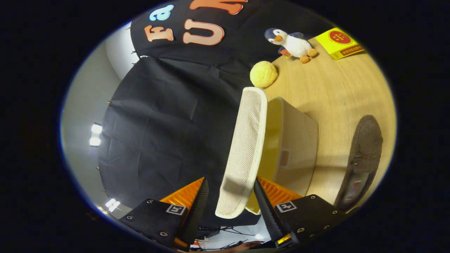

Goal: Open the storage box then place both shoes into the box .Put the left shoe in first, then the right shoe, with the right side of both shoes facing outward in a uniform manner.

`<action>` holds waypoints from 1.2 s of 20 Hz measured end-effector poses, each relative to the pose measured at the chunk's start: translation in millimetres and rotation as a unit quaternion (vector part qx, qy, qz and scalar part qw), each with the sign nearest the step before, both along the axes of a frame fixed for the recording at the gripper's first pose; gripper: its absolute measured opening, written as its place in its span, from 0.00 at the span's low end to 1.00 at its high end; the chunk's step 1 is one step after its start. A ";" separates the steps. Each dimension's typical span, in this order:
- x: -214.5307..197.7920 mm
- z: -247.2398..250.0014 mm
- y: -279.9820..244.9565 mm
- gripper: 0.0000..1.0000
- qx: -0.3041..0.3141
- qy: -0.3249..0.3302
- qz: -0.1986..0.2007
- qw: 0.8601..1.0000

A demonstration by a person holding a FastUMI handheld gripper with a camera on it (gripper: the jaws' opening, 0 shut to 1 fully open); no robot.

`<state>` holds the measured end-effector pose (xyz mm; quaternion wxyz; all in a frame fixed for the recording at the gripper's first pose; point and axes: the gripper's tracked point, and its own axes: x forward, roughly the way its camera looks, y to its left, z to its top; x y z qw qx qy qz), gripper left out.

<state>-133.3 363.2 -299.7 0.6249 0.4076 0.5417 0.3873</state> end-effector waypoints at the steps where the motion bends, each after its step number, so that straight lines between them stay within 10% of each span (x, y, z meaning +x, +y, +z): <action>1: 0.5 10.6 6.2 0.72 0.011 -0.006 0.004 1.000; 9: 27.1 74.1 64.7 0.20 0.014 -0.094 -0.003 0.995; 24: 0.4 80.4 231.1 0.19 -0.016 -0.127 0.083 0.988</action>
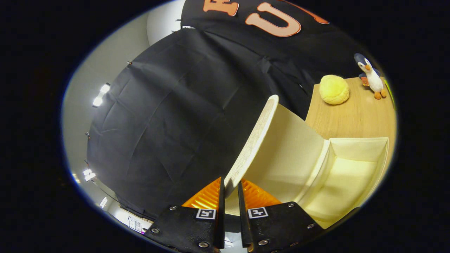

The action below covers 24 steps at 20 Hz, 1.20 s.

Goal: Open the storage box then place both shoes into the box .Put the left shoe in first, then the right shoe, with the right side of both shoes facing outward in a uniform manner.

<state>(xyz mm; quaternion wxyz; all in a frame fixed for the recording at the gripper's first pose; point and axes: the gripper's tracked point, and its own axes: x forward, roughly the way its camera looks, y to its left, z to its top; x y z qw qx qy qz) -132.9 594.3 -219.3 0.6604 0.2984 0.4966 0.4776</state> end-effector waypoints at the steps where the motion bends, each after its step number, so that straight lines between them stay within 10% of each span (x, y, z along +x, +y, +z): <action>1: -2.4 -4.2 9.0 0.19 -0.006 0.008 0.002 1.000; 9: -5.2 -61.3 2.7 0.74 -0.071 -0.012 0.021 0.997; 24: 34.6 -158.9 -200.4 0.86 -0.256 -0.163 -0.062 0.951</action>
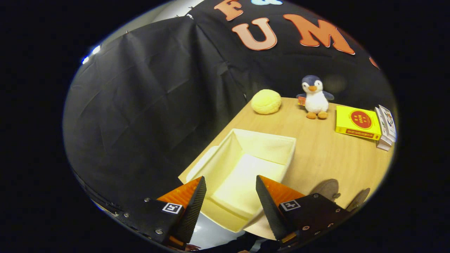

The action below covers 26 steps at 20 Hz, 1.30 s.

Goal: Open the storage box then place both shoes into the box .Put the left shoe in first, then the right shoe, with the right side of both shoes facing outward in a uniform manner.

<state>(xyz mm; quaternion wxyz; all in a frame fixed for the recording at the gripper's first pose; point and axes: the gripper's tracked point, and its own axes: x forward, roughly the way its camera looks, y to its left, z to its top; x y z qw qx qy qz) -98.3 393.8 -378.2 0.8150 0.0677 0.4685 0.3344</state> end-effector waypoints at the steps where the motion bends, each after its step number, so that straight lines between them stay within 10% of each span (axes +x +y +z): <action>1: 0.8 -9.8 -18.8 0.86 -0.015 -0.006 -0.010 1.000; 18: -17.0 -163.3 -216.4 0.77 -0.203 0.005 -0.115 0.972; 26: 1.3 -201.6 -210.1 0.35 -0.228 0.000 -0.121 0.966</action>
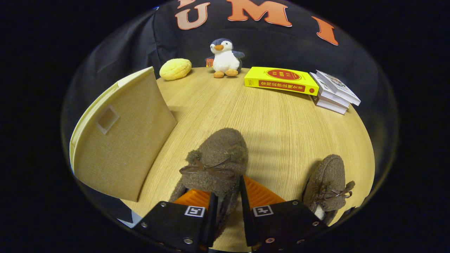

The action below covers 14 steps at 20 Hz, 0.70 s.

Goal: Open the storage box then place both shoes into the box .Put the left shoe in first, then the right shoe, with the right side of both shoes facing outward in a uniform manner.

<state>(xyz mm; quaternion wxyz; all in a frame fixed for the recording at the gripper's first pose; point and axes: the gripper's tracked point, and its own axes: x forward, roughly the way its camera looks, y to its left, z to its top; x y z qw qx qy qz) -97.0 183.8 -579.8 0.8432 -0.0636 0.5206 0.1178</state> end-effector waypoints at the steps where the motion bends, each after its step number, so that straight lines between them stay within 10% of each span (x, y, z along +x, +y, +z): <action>1: 2.3 -1.6 -3.2 0.26 -0.013 -0.006 -0.001 1.000; 6: 0.2 -10.3 -6.3 0.05 -0.006 0.035 -0.048 0.998; 14: 5.4 63.3 12.0 0.04 0.026 0.045 -0.100 0.994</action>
